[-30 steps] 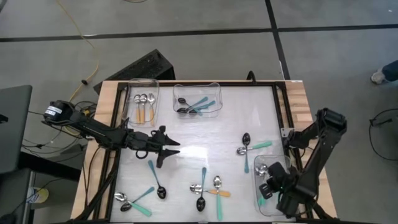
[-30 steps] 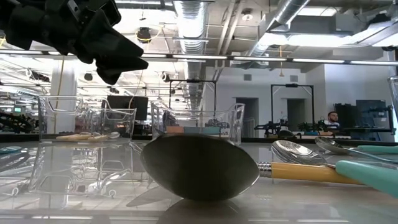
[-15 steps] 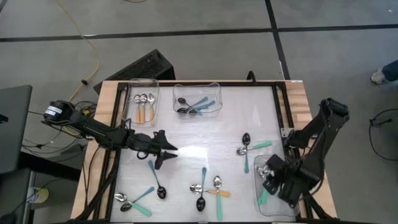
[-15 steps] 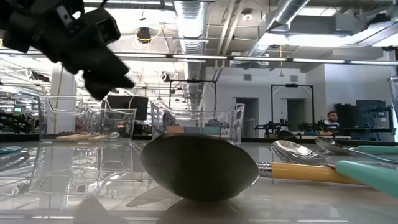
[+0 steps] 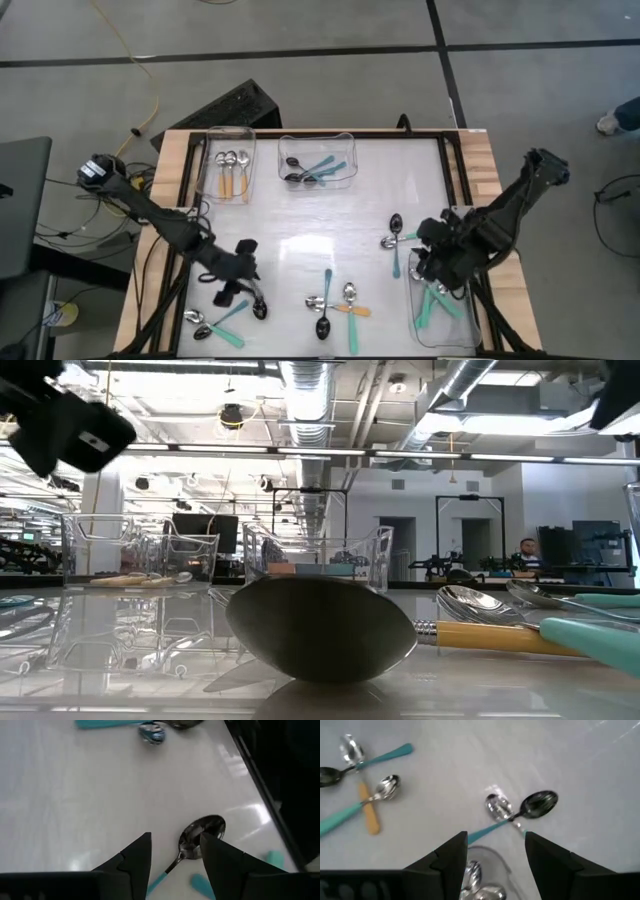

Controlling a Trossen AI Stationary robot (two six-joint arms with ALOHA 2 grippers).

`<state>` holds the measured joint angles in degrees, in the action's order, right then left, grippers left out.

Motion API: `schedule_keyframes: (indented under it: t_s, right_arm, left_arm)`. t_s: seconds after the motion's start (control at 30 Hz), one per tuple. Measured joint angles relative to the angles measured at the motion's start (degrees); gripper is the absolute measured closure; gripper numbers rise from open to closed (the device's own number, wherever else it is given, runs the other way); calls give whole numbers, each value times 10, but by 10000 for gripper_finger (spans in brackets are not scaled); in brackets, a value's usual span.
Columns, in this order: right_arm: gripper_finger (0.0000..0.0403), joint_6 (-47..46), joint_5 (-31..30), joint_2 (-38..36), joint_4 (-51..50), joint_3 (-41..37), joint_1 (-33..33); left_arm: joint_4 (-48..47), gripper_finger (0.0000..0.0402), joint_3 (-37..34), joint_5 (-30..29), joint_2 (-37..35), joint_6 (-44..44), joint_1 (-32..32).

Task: Sort silverware by color (type)
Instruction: Put the blue spoon into the top middle transparent bin

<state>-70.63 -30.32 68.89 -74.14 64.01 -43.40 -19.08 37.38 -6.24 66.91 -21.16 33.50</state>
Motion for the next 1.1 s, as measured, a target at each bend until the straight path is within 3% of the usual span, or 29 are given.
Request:
schedule_keyframes:
  t_s: [0.23,0.5,0.83,0.97,1.1]
  right_arm:
    - [182,60,0,9,30,0,48]
    - [182,107,30,7,74,0,89]
    - [182,115,47,7,76,0,113]
    - [182,127,47,7,81,0,117]
    - [182,127,47,7,83,0,117]
  left_arm:
    - [-34,249,-1,-44,19,70,29]
    - [-24,249,-1,-41,115,139,28]
    - [-5,249,1,22,196,162,28]
    - [-7,277,1,21,200,177,28]
    - [-5,340,1,11,199,191,27]
